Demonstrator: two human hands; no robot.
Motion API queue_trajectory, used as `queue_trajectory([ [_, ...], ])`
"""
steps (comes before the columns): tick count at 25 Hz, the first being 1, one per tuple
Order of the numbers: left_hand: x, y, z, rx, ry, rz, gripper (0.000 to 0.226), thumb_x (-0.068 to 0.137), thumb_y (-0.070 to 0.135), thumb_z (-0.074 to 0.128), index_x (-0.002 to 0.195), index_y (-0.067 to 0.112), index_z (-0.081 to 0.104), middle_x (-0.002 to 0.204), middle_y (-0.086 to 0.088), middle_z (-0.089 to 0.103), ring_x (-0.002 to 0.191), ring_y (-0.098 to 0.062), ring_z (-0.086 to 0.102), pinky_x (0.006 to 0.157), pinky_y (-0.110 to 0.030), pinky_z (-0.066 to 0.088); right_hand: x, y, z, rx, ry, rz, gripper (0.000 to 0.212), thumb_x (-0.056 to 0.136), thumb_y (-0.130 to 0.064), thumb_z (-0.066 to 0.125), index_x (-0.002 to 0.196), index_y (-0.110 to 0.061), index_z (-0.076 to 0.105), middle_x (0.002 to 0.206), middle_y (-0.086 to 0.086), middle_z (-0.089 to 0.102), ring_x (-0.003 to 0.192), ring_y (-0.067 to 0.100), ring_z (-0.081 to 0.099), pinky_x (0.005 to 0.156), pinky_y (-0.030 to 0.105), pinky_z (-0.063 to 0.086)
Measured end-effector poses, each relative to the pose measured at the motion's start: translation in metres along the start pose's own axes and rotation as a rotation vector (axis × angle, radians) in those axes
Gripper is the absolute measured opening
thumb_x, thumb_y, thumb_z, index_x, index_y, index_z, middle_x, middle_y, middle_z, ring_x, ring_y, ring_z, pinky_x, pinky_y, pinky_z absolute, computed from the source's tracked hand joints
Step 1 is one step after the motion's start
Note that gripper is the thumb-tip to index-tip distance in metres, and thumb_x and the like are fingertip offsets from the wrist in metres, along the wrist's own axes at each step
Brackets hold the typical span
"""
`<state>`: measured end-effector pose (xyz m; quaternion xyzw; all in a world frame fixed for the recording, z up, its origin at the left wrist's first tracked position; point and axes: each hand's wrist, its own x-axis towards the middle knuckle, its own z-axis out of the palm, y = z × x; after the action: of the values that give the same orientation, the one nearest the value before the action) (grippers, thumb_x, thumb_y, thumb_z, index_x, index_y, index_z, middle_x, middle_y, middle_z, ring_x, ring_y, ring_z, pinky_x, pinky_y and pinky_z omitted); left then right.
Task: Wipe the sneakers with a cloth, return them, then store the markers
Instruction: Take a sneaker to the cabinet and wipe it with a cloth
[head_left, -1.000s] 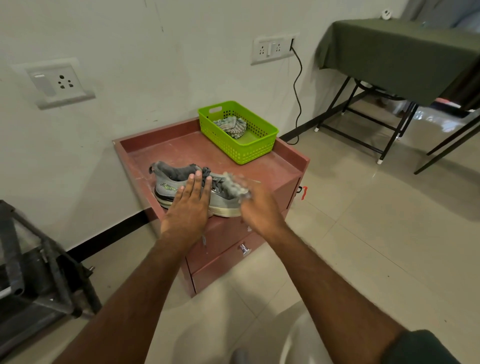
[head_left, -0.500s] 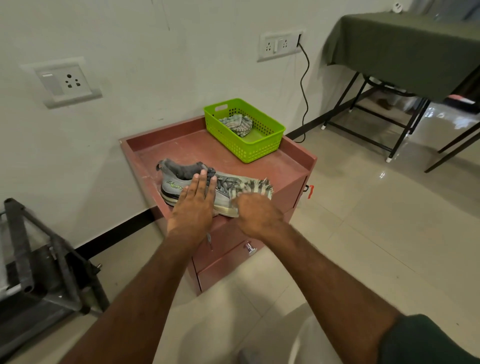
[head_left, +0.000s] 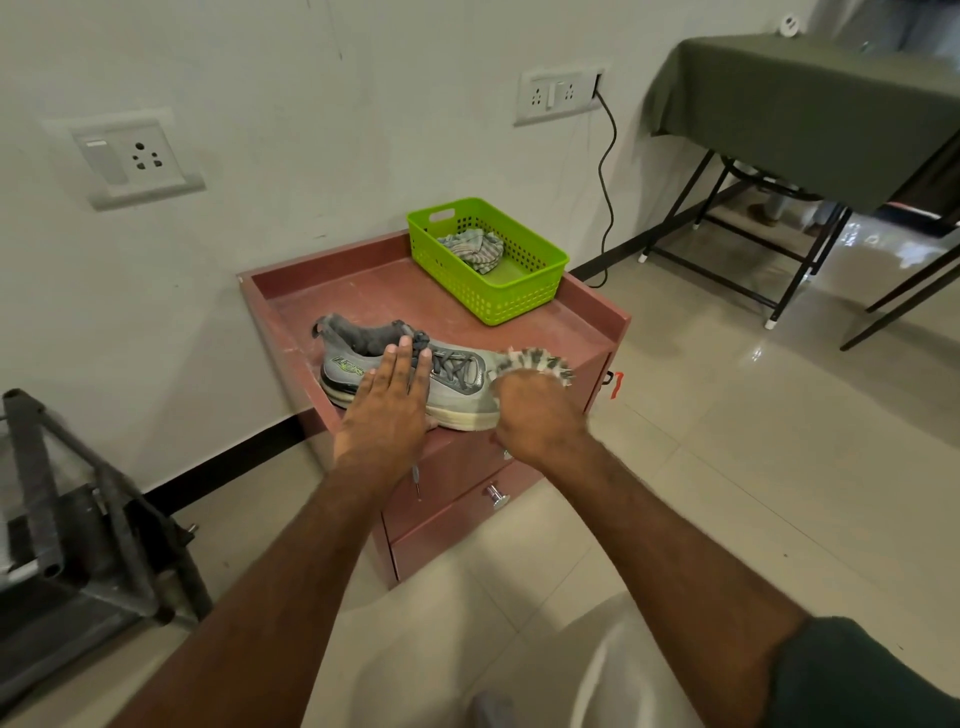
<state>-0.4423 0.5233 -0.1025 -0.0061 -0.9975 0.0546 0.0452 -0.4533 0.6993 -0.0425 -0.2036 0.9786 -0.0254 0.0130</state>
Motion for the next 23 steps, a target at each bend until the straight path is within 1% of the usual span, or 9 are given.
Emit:
queue_trajectory([
  [3, 0.000, 0.000, -0.001, 0.009, -0.021, 0.017, 0.089, 0.101, 0.052, 0.039, 0.155, 0.011, -0.018, 0.162, -0.016, -0.022, 0.153, -0.030, -0.011, 0.125, -0.042, 0.009, -0.002, -0.028, 0.004, 0.195, -0.014, -0.050, 0.032, 0.086, -0.005, 0.058, 0.116, -0.010, 0.071, 0.114, 0.014, 0.070, 0.106, 0.031, 0.066, 0.087, 0.037, 0.055],
  [6, -0.002, 0.000, -0.003, 0.021, 0.003, 0.024, 0.082, 0.104, 0.047, 0.035, 0.155, 0.010, -0.017, 0.162, -0.017, -0.022, 0.153, -0.030, -0.010, 0.124, -0.041, 0.008, 0.008, -0.019, 0.005, 1.128, -0.119, 0.100, 0.045, 0.087, 0.010, 0.053, 0.120, -0.014, 0.072, 0.117, 0.012, 0.073, 0.093, 0.019, 0.068, 0.073, 0.024, 0.054],
  [8, -0.001, 0.000, 0.000, 0.018, 0.026, 0.018, 0.077, 0.105, 0.044, 0.033, 0.157, 0.011, -0.015, 0.163, -0.017, -0.020, 0.153, -0.030, -0.008, 0.124, -0.041, 0.009, 0.011, -0.003, 0.005, 1.455, 0.037, 0.161, 0.056, 0.091, 0.013, 0.049, 0.138, -0.016, 0.060, 0.126, 0.005, 0.070, 0.095, 0.016, 0.066, 0.081, 0.030, 0.056],
  [10, 0.000, 0.000, 0.002, 0.011, 0.033, 0.010, 0.078, 0.105, 0.046, 0.034, 0.157, 0.012, -0.014, 0.163, -0.017, -0.019, 0.154, -0.029, -0.008, 0.124, -0.041, 0.009, 0.014, 0.018, 0.004, 1.126, 0.406, 0.108, 0.065, 0.091, 0.014, 0.046, 0.148, -0.017, 0.048, 0.146, 0.000, 0.055, 0.127, 0.015, 0.056, 0.108, 0.029, 0.045],
  [12, 0.000, -0.001, 0.003, 0.004, 0.034, 0.011, 0.081, 0.103, 0.049, 0.035, 0.157, 0.012, -0.013, 0.164, -0.017, -0.018, 0.154, -0.029, -0.007, 0.124, -0.041, 0.009, 0.018, 0.033, 0.008, 0.635, 0.527, 0.032, 0.069, 0.089, 0.013, 0.044, 0.152, -0.014, 0.042, 0.159, 0.004, 0.038, 0.149, 0.018, 0.030, 0.124, 0.036, 0.022],
  [17, 0.003, 0.000, 0.001, 0.034, 0.005, 0.003, 0.081, 0.104, 0.049, 0.034, 0.156, 0.012, -0.016, 0.163, -0.016, -0.020, 0.153, -0.029, -0.009, 0.125, -0.042, 0.010, 0.014, 0.006, 0.020, 0.059, -0.043, -0.058, 0.056, 0.090, 0.003, 0.054, 0.144, -0.013, 0.050, 0.157, 0.009, 0.040, 0.147, 0.024, 0.034, 0.118, 0.046, 0.035],
  [19, 0.002, 0.000, 0.000, 0.025, -0.004, -0.002, 0.078, 0.106, 0.042, 0.034, 0.156, 0.012, -0.018, 0.163, -0.015, -0.023, 0.153, -0.028, -0.011, 0.125, -0.041, 0.010, 0.006, -0.011, 0.026, 0.329, -0.035, -0.103, 0.051, 0.091, 0.003, 0.051, 0.138, -0.017, 0.059, 0.145, 0.008, 0.055, 0.132, 0.026, 0.052, 0.106, 0.036, 0.045],
  [21, 0.001, 0.000, -0.001, 0.011, -0.008, 0.001, 0.075, 0.106, 0.037, 0.033, 0.156, 0.012, -0.019, 0.162, -0.014, -0.025, 0.153, -0.028, -0.013, 0.125, -0.041, 0.009, -0.001, -0.014, 0.022, 0.919, -0.089, -0.050, 0.046, 0.096, 0.001, 0.053, 0.135, -0.021, 0.063, 0.132, 0.006, 0.066, 0.109, 0.023, 0.065, 0.092, 0.034, 0.050],
  [23, 0.001, -0.001, -0.001, 0.005, 0.009, 0.006, 0.075, 0.106, 0.041, 0.032, 0.156, 0.012, -0.016, 0.163, -0.014, -0.023, 0.153, -0.028, -0.012, 0.125, -0.041, 0.009, 0.005, 0.001, 0.008, 1.408, 0.091, 0.162, 0.043, 0.096, 0.003, 0.055, 0.135, -0.016, 0.063, 0.119, 0.007, 0.072, 0.093, 0.022, 0.068, 0.081, 0.037, 0.057],
])
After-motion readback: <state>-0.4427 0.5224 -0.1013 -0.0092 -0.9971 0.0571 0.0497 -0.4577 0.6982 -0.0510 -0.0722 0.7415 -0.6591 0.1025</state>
